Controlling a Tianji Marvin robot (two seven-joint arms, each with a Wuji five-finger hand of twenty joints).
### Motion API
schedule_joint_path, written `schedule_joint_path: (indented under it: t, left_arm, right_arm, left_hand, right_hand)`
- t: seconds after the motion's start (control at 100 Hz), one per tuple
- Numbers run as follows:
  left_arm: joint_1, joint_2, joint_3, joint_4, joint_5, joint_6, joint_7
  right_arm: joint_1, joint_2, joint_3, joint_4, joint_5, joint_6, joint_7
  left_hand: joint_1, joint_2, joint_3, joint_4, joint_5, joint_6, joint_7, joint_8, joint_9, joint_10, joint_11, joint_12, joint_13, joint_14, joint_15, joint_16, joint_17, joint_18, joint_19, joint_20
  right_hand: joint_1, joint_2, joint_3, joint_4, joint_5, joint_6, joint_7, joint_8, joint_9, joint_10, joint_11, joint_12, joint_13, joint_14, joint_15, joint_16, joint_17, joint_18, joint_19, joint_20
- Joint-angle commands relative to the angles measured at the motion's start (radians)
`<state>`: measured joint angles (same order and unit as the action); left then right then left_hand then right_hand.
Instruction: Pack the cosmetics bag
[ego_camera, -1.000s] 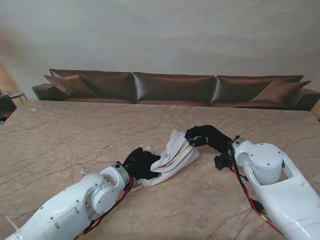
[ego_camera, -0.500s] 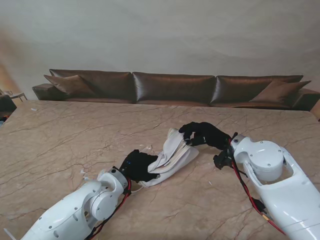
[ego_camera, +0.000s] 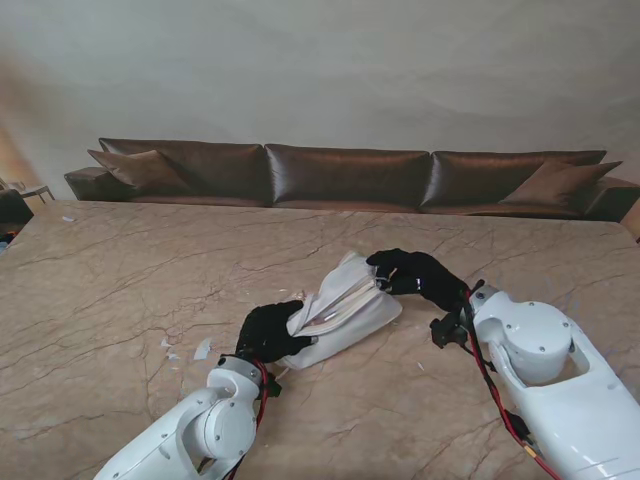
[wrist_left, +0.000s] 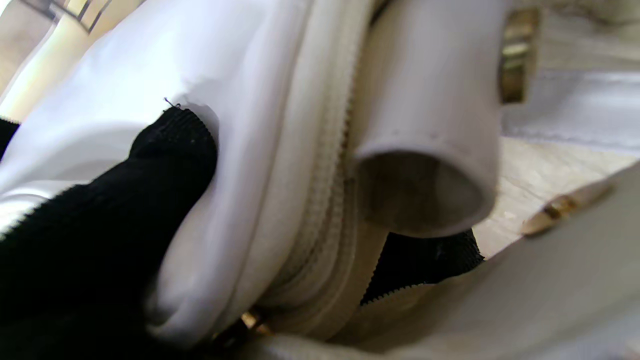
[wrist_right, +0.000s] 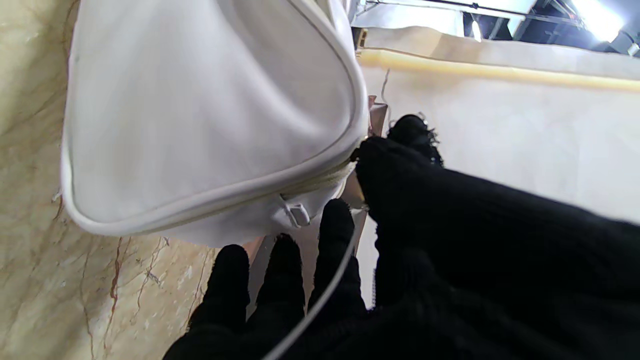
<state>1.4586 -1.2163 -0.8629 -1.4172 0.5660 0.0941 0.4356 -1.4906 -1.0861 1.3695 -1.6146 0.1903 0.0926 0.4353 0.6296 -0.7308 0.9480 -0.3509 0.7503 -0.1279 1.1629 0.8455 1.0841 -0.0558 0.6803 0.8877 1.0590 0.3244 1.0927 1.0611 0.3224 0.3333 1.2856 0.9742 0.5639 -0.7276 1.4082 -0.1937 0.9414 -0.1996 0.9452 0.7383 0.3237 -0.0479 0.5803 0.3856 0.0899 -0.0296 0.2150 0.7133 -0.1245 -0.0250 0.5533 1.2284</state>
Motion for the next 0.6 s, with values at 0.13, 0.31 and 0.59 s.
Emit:
schedule_joint_path:
  t: [0.13, 0.31, 0.59]
  left_arm:
    - [-0.012, 0.042, 0.034, -0.018, 0.128, 0.026, -0.122]
    - [-0.036, 0.074, 0.059, -0.025, 0.203, 0.002, -0.199]
    - [-0.084, 0.105, 0.110, -0.028, 0.233, -0.052, -0.324]
  right_arm:
    - [-0.021, -0.023, 0.014, -0.017, 0.032, 0.012, -0.041]
    - [-0.014, -0.028, 0.004, -0.018, 0.035, -0.004, -0.063]
    - [0.024, 0.000, -0.028, -0.027, -0.122, -0.088, -0.027]
  left_hand:
    - [0.312, 0.200, 0.210, 0.185, 0.156, -0.153, 0.097, 0.105, 0.128, -0.018, 0.255, 0.114, 0.095, -0.128, 0.159, 0.042, 0.021, 0.000, 0.063, 0.027]
    - [0.297, 0.190, 0.225, 0.197, 0.164, -0.173, 0.091, 0.122, 0.140, -0.030, 0.254, 0.129, 0.104, -0.138, 0.161, 0.036, 0.026, -0.004, 0.065, 0.022]
    - [0.287, 0.191, 0.238, 0.214, 0.177, -0.184, 0.081, 0.150, 0.152, -0.041, 0.252, 0.147, 0.109, -0.142, 0.164, 0.038, 0.029, -0.014, 0.063, 0.015]
  right_hand:
    - [-0.027, 0.062, -0.049, 0.008, 0.033, -0.202, 0.006, -0.041, -0.130, -0.058, -0.062, -0.113, -0.012, -0.082, -0.163, -0.152, 0.016, -0.008, -0.123, -0.198]
    - [-0.042, 0.057, -0.063, 0.002, 0.019, -0.225, 0.020, -0.063, -0.130, -0.066, -0.120, -0.140, -0.008, -0.093, -0.179, -0.240, 0.023, -0.007, -0.159, -0.275]
    - [-0.082, 0.016, 0.011, 0.037, 0.076, -0.258, 0.029, -0.045, -0.110, -0.094, -0.067, -0.114, -0.007, -0.098, -0.176, -0.287, 0.025, 0.006, -0.185, -0.347]
